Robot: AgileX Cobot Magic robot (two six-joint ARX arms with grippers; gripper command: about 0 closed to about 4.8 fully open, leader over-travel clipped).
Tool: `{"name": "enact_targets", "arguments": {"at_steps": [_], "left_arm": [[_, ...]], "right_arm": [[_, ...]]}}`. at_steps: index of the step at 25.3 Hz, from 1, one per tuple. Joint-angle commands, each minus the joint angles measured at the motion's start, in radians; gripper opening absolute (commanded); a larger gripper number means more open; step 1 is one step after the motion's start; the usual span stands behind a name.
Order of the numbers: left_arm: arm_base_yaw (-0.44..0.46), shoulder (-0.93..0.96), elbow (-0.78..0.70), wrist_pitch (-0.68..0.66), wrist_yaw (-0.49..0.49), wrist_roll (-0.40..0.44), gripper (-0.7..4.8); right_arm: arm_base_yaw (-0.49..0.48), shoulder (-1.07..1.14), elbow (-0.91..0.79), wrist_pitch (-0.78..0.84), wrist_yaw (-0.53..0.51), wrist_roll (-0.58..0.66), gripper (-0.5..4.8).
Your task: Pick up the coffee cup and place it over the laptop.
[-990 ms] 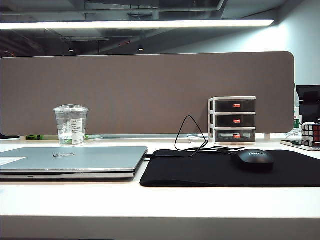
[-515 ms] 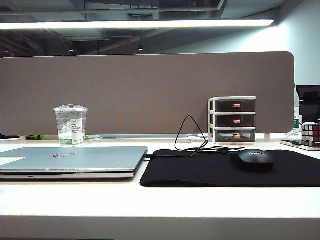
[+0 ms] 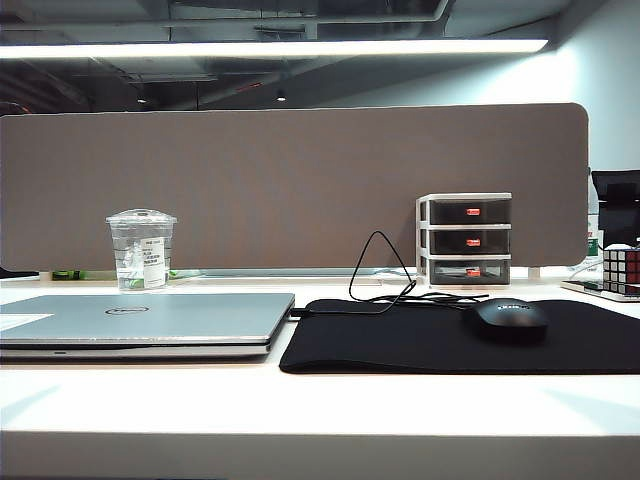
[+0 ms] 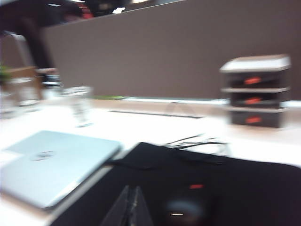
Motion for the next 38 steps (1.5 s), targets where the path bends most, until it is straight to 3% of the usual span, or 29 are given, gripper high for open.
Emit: {"name": "enact_targets", "arguments": {"at_steps": [1,9,12,14,17,19,20,29,31,33,38], "left_arm": [[0.002,0.0,0.004,0.048,0.007,-0.011,3.4],[0.002,0.0,0.003,0.03,-0.019,-0.003,3.41],[0.002,0.0,0.003,-0.013,-0.075,-0.084,3.45],[0.002,0.0,0.003,-0.034,-0.076,-0.089,3.45],[0.001,0.0,0.003,-0.047,-0.017,-0.135,3.75],[0.001,0.0,0.003,0.007,0.103,-0.155,3.76],[0.001,0.0,0.003,0.034,0.11,-0.155,3.76],[0.001,0.0,0.003,0.121,0.092,-0.185,3.77],[0.002,0.0,0.003,0.118,0.081,-0.184,3.76],[0.002,0.001,0.004,0.103,0.005,-0.186,3.71],[0.002,0.057,0.072,0.019,-0.001,-0.158,3.66]], "right_arm": [[0.066,0.0,-0.006,0.014,-0.026,0.03,-0.08],[0.223,0.0,-0.006,0.014,0.05,-0.015,-0.08],[0.278,0.001,-0.006,0.013,0.096,0.064,-0.09],[0.296,0.002,-0.006,0.01,0.101,0.077,-0.09],[0.311,0.003,-0.006,-0.003,0.107,0.077,-0.09],[0.311,0.002,-0.006,-0.017,0.116,0.077,-0.09],[0.311,0.003,-0.006,-0.016,0.119,0.077,-0.09],[0.311,0.003,-0.006,-0.016,0.137,0.076,-0.09],[0.311,0.003,-0.006,-0.017,0.138,0.076,-0.09],[0.311,0.003,-0.006,-0.017,0.136,0.076,-0.09],[0.311,0.032,-0.004,-0.014,0.118,0.065,-0.09]]}}
